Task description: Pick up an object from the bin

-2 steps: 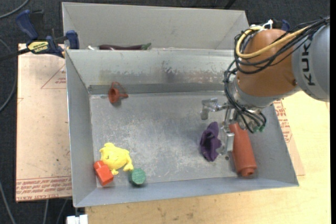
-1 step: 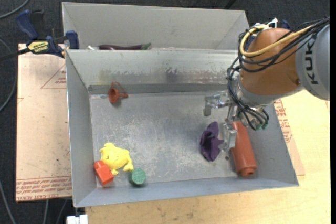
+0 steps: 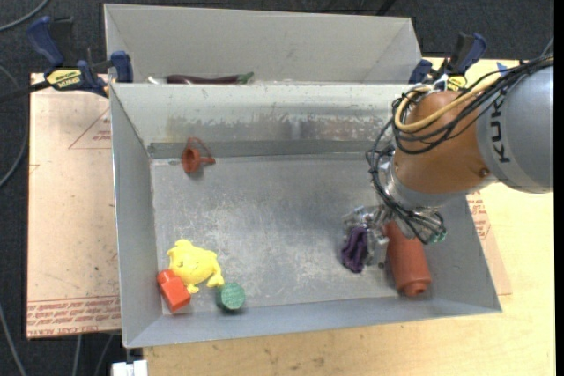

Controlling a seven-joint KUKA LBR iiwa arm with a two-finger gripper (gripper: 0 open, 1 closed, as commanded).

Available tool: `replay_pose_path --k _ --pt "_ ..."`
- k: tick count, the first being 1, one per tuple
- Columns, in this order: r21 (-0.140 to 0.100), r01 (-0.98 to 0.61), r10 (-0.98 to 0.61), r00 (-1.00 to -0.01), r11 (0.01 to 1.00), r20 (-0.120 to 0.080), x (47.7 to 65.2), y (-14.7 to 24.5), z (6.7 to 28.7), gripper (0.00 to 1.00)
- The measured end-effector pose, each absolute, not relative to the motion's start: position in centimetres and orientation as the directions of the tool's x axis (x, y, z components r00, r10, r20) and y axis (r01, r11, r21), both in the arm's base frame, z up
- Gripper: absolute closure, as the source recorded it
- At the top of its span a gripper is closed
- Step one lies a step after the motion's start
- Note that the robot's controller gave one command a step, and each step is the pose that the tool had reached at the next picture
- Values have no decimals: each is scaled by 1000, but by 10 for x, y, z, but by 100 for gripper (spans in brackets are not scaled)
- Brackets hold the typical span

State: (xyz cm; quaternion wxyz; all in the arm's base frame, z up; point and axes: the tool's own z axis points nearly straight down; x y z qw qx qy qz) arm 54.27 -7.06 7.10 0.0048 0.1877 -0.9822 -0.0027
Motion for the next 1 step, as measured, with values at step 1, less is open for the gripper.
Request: replay_pose_path --k 1 --pt "7 -369 -369 -930 930 8 543 -71 71 100"
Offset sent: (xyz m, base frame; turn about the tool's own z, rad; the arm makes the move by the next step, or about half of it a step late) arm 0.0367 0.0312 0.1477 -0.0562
